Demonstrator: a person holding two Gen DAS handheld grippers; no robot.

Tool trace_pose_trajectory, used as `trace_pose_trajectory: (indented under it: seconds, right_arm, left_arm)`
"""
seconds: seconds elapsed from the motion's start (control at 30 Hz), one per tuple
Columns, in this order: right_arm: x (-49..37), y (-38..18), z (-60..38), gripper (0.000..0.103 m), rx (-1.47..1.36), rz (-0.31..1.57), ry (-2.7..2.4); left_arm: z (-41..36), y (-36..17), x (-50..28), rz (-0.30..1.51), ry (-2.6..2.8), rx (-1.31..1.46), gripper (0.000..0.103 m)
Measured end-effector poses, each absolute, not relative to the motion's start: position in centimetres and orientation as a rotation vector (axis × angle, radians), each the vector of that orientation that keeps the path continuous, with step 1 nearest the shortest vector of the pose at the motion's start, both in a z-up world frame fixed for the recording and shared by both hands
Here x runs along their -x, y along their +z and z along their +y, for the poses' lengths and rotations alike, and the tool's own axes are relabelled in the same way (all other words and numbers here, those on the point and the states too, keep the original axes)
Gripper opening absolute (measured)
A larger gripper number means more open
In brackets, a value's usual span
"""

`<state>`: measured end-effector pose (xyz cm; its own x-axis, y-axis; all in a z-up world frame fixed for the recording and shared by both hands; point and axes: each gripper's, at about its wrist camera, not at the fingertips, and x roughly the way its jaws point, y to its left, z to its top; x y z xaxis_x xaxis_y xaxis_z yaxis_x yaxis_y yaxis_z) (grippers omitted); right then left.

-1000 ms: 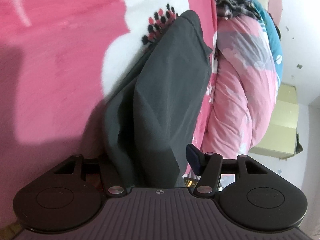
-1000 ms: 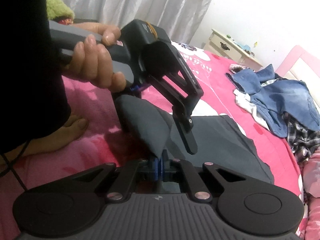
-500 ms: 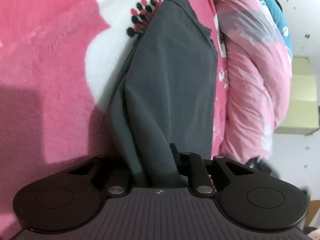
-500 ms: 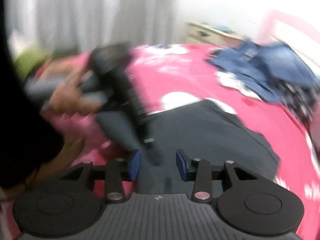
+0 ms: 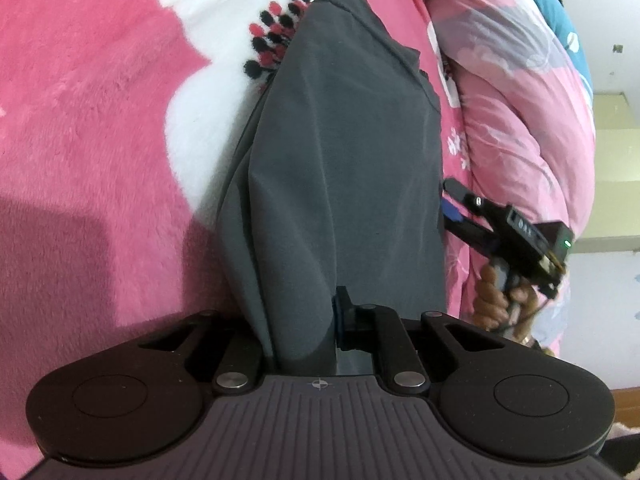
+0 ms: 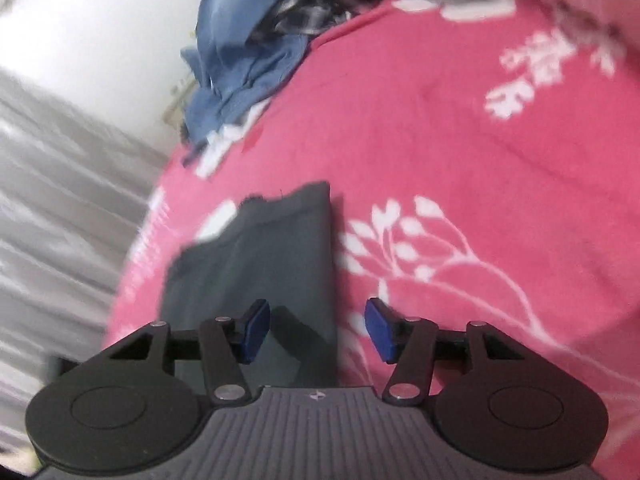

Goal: Fold clothes
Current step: 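Lift the folded grey trousers off the bedspread with both grippers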

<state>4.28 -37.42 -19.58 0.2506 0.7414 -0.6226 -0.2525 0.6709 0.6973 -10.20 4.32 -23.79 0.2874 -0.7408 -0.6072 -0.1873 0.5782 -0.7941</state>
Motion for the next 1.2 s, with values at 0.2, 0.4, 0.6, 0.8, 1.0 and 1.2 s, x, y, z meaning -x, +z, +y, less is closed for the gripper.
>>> trace_pose_trajectory:
  seconds: [0.2,0.4,0.6,0.8,1.0,1.2]
  right_arm:
    - [-7.8,-21.1,-35.7,0.061,-0.620,1.182,0.860]
    - [-10.9,-21.7,-32.6,0.060,-0.621,1.241,0.977]
    - [-12.6,-22.0,-31.2,0.059,-0.660,1.268,1.066]
    - [-12.4,-22.3,-29.2,0.041,-0.617,1.283,1.104]
    - [-11.3,-20.3,-28.7,0.022,-0.475,1.226,1.070]
    - [-9.6,-15.7,-27.6,0.021,-0.321,1.077,1.128]
  left_arm:
    - [4.6,-24.1,10.4,1.256,-0.460,0.932,0.012]
    - [4.6,-24.0,10.7,1.234,-0.475,0.901,0.012]
    - [4.9,-24.3,11.1,1.230,-0.480,0.917,0.012]
    - [5.1,-24.3,11.4,1.227,-0.480,0.931,0.012]
    - [4.7,-22.9,12.4,1.190,-0.465,0.861,0.009]
    - [4.9,-20.6,13.3,1.111,-0.464,0.868,0.007]
